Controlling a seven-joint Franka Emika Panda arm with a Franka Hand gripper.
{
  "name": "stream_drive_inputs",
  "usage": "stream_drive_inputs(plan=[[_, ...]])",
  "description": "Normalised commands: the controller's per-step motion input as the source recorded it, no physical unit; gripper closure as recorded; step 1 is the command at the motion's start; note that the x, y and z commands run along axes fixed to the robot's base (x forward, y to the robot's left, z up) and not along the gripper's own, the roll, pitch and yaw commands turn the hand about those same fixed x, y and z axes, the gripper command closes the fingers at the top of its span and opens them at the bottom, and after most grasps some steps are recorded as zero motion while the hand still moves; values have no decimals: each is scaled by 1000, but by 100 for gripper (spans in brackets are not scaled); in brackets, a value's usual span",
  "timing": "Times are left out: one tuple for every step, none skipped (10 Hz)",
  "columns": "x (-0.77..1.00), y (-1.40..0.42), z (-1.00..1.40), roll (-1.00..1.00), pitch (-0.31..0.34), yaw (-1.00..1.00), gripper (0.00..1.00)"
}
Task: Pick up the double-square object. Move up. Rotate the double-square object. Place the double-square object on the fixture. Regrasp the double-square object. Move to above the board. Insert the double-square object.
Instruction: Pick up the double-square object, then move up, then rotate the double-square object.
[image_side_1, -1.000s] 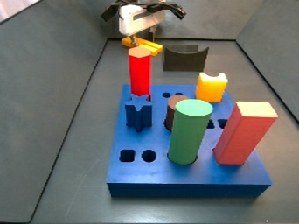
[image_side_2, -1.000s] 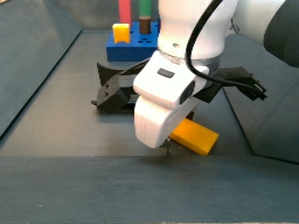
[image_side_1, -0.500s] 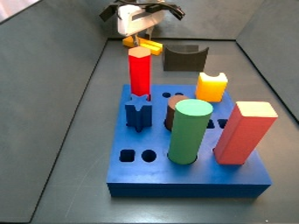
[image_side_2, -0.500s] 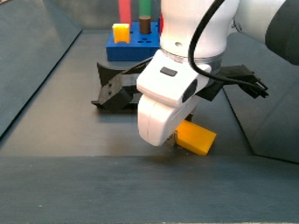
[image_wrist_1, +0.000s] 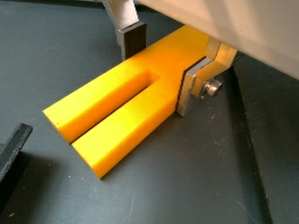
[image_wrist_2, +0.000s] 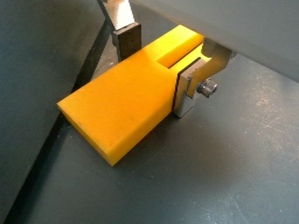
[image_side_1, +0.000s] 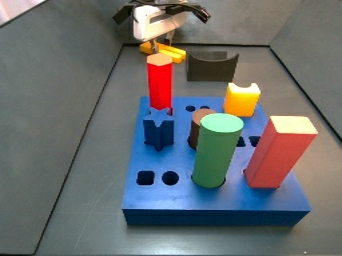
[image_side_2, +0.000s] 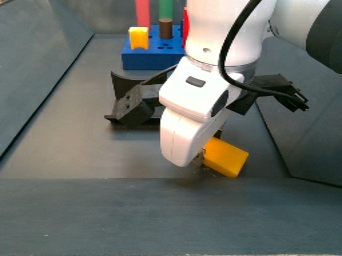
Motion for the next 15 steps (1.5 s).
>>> stream_drive_inputs(plan=[[0,0,0,0,0,0,100],[0,0,833,0,0,0,100],[-13,1,791,-4,15,-5,100],[-4,7,670,-12,41,-6,100],[-1,6,586,-17,55,-7,100],[-15,-2,386,-17,59,-7,100],[-20,-2,225,-10,49,-7,100],[-700,-1000,0,0,0,0,100],[-681,-1000,-6,18,-37,10,100],[-655,-1000,53,56,-93,32,100],[-566,-886,37,68,-102,35,100],[-358,-653,2,85,-114,37,100],[-187,-475,7,89,-104,36,100],[-58,-226,0,87,-52,36,100],[0,0,0,0,0,-1000,100]])
